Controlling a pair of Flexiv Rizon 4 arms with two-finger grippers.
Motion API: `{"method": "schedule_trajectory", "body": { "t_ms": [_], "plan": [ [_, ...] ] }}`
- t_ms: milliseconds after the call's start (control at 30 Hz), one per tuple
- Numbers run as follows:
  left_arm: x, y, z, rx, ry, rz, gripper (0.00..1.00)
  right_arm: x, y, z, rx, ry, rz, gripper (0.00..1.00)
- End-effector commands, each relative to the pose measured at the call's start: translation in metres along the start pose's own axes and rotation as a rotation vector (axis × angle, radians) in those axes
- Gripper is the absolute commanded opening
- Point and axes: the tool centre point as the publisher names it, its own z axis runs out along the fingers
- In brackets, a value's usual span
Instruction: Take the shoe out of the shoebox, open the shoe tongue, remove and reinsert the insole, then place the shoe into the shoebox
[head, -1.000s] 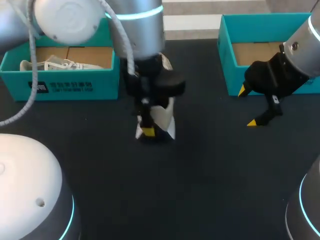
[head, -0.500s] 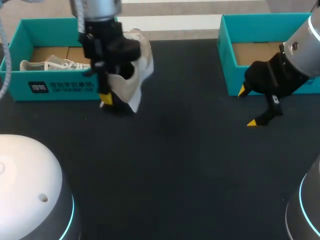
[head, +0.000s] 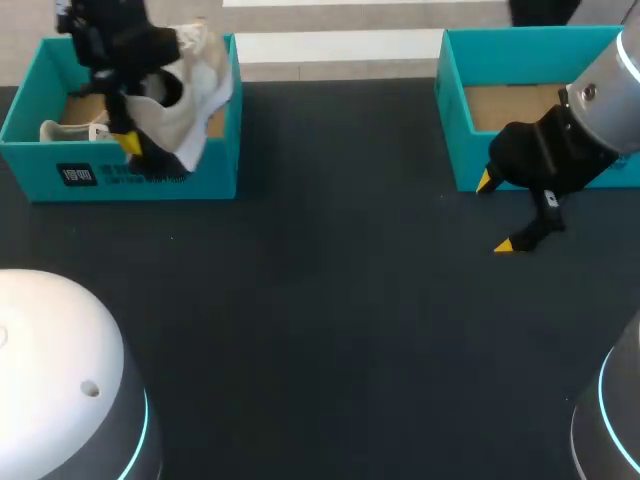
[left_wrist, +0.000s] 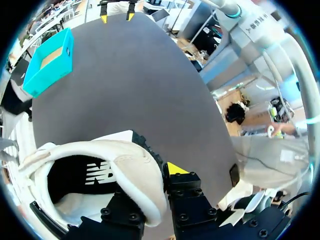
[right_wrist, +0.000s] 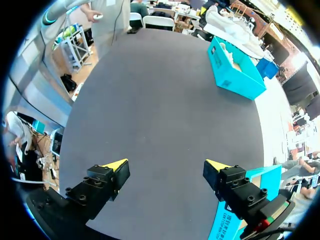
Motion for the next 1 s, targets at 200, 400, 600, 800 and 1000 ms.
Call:
{"method": "schedule_trajectory", "body": {
  "t_ms": [200, 400, 600, 800, 1000],
  "plan": [
    [-0.004, 0.086, -0.018, -0.027, 0.026, 0.077, 0.0, 0.0, 0.0, 0.002, 0.003, 0.0, 0.001, 1.0],
    [-0.003, 0.128, -0.033, -0.047, 0.038, 0.113, 0.0, 0.0, 0.0, 0.002, 0.003, 0.0, 0.001, 1.0],
    [0.004, 0.163, -0.048, -0.079, 0.041, 0.139, 0.0, 0.0, 0.0, 0.002, 0.003, 0.0, 0.001, 1.0],
    [0.004, 0.167, -0.05, -0.076, 0.041, 0.137, 0.0, 0.0, 0.0, 0.002, 0.003, 0.0, 0.001, 1.0],
    [0.004, 0.167, -0.05, -0.076, 0.041, 0.137, 0.0, 0.0, 0.0, 0.002, 0.003, 0.0, 0.001, 1.0]
  ]
}}
